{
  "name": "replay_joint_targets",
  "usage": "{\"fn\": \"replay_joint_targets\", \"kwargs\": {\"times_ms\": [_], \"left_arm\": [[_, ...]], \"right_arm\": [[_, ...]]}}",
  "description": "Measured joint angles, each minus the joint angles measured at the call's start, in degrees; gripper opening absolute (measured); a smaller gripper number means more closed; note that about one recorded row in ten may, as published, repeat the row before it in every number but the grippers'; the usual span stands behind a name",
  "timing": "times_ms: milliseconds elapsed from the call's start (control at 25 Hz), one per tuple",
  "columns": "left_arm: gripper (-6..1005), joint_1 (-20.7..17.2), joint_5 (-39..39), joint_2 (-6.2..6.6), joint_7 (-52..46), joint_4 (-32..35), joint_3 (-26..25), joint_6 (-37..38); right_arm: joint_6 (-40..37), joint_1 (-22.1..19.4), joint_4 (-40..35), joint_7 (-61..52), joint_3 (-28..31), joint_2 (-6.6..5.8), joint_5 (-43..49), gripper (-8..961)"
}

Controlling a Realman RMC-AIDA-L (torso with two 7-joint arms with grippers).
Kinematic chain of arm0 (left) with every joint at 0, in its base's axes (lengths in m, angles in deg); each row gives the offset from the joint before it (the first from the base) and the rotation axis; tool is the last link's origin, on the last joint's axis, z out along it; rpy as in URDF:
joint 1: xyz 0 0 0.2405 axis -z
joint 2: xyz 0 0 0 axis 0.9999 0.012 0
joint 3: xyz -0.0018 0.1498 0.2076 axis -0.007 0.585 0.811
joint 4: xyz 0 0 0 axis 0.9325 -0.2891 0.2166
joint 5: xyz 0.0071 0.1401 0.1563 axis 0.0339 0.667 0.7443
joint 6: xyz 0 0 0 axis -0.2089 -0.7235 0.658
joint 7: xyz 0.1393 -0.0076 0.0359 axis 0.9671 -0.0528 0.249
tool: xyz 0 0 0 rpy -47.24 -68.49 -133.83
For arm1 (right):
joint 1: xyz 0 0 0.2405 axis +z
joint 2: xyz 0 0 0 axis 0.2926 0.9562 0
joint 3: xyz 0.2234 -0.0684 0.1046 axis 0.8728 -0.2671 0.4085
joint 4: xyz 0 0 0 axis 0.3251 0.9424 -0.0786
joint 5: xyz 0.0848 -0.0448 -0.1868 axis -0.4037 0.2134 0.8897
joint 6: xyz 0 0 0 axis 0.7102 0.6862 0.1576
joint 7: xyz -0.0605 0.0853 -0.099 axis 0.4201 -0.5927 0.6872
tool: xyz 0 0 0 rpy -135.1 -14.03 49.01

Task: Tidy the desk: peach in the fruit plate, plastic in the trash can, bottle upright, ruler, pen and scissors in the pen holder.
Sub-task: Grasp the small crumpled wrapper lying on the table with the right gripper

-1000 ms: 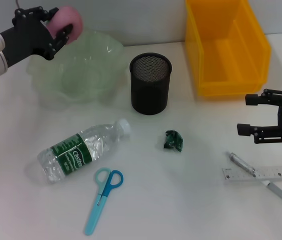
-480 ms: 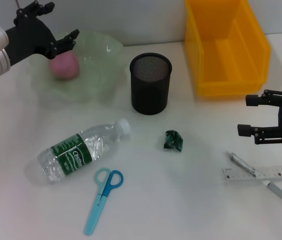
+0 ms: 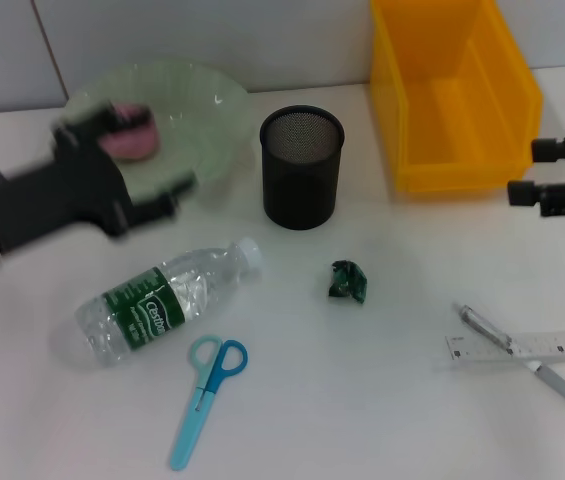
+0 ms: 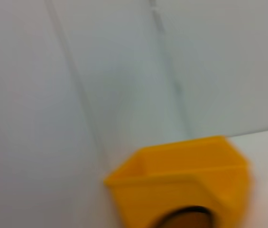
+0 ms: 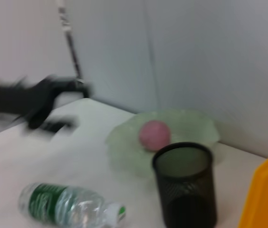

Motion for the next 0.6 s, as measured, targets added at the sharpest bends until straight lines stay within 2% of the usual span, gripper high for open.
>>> {"fn": "replay_joint_targets", "kwargs": {"times_ms": [40, 80, 120, 160, 200, 240, 280, 360, 400, 440, 600], "left_arm": [[793, -2.45, -0.54, -0.06, -1.04, 1.74, 3.06, 0.58], [792, -3.87, -1.1, -0.05, -1.59, 2.64, 5.47, 0.65], [792, -3.87, -1.1, -0.05, -1.59, 2.64, 5.47, 0.65], [792, -6.58, -2.45, -0.06, -2.29, 3.77, 10.33, 0.74], [792, -7.43, -3.04, -0.08, -2.29, 3.94, 11.77, 0.72], [792, -8.84, -4.09, -0.11, -2.12, 4.08, 14.4, 0.66], [792, -8.84, -4.09, -0.11, -2.12, 4.08, 14.4, 0.66], [792, -8.84, -4.09, -0.11, -2.12, 4.08, 14.4, 0.66], [792, -10.18, -5.91, -0.15, -1.29, 3.79, 17.46, 0.49], [792, -10.49, -6.26, -0.14, -0.88, 3.27, 18.15, 0.48], [791, -11.05, -6.81, -0.13, 1.15, 1.64, 19.19, 0.75]], "right_arm": [[-0.15, 0.48, -5.11, -7.14, -3.13, -0.08, 0.49, 829], [-0.15, 0.48, -5.11, -7.14, -3.13, -0.08, 0.49, 829], [-0.42, 0.65, -7.79, -10.31, -5.32, -0.08, 1.04, 829], [-0.78, 0.77, -10.36, -13.19, -7.98, -0.02, 1.93, 829], [-1.07, 0.95, -13.4, -16.59, -10.92, 0.09, 3.24, 829], [-1.69, 1.7, -18.42, -22.68, -16.51, 0.38, 7.12, 829], [-1.69, 1.7, -18.42, -22.68, -16.51, 0.38, 7.12, 829], [-2.91, 3.47, -22.58, -29.23, -22.27, 0.59, 12.47, 829], [-3.95, 4.74, -23.62, -31.8, -24.75, 0.6, 14.67, 829], [-5.58, 6.92, -23.55, -35.21, -27.64, 0.47, 16.49, 829], [-5.78, 9.62, -21.45, -39.42, -29.78, 0.48, 16.97, 829]]}}
